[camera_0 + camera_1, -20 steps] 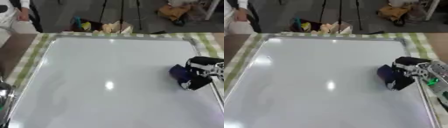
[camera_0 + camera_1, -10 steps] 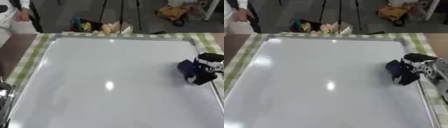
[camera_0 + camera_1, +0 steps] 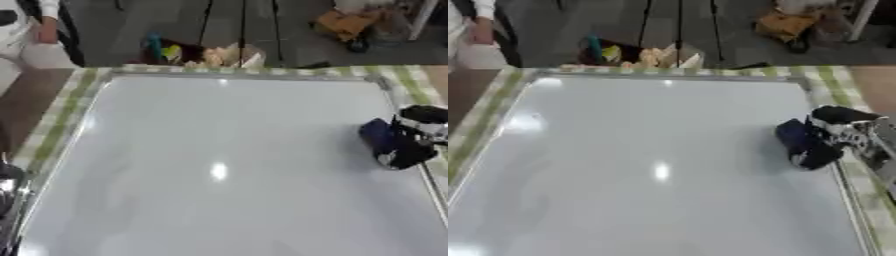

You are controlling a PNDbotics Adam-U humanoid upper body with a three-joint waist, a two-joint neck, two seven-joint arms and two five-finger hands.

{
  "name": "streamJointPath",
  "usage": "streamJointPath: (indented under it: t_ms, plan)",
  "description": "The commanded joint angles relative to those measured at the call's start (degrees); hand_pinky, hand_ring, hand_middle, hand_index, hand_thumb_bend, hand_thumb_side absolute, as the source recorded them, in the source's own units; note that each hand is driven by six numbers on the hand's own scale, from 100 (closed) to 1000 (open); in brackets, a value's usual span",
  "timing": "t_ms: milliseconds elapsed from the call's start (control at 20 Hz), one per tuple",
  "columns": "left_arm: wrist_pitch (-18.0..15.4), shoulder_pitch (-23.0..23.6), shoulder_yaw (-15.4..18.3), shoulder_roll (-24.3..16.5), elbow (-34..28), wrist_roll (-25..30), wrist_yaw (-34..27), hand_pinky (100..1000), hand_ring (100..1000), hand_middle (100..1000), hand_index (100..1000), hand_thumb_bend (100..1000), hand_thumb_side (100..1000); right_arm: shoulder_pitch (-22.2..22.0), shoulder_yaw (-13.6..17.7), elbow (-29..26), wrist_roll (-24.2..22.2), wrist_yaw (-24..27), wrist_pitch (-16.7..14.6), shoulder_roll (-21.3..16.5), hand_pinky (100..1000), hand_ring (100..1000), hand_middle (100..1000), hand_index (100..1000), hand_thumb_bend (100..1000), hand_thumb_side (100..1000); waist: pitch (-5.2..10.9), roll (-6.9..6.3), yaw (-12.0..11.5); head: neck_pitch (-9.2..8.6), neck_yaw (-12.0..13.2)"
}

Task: Wipe the whiteboard clean with a brush.

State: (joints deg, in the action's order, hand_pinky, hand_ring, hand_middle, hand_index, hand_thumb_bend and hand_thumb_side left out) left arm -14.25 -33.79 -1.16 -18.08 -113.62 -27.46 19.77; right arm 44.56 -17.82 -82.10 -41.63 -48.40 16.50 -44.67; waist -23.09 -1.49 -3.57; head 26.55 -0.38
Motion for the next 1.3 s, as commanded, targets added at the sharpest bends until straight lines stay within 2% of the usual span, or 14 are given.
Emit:
streamJointPath:
  t_ms: [50,350,400,600,1300]
  plan:
    - [0.0,-0.9,0.4,-0.4,-1.0,-0.1,0.0,702,822,755,765,219,971,-0.4,-1.7,-1.6,-1.2,1.6,-0.7,-1.0,475,526,230,361,100,334,1.04,-0.08,-0.1,-0.27,0.2]
    - [0.0,-1.1,0.4,-0.4,-1.0,0.0,0.0,702,822,755,766,220,971,-0.7,-2.6,-4.2,-2.4,3.8,-0.9,-1.3,468,521,228,360,100,332,1.14,0.1,-0.1,-0.22,0.2]
    - [0.0,-1.1,0.4,-0.4,-1.0,0.0,0.0,702,822,755,766,220,971,-0.7,-2.8,-4.6,-2.6,4.1,-0.9,-1.3,466,520,227,360,100,355,1.16,0.12,-0.1,-0.18,0.3]
    - [0.0,-1.1,0.4,-0.4,-1.0,-0.1,0.0,702,822,755,766,220,971,-0.7,-3.0,-5.7,-3.2,5.0,-0.6,-1.5,461,516,225,359,100,333,1.26,0.2,-0.3,-0.16,0.2]
    - [0.0,-1.1,0.4,-0.4,-1.0,0.0,-0.1,701,822,754,765,221,972,-0.4,-2.6,-5.0,-2.7,6.3,0.5,-1.3,460,515,225,359,100,331,1.18,0.39,-0.5,-0.39,0.3]
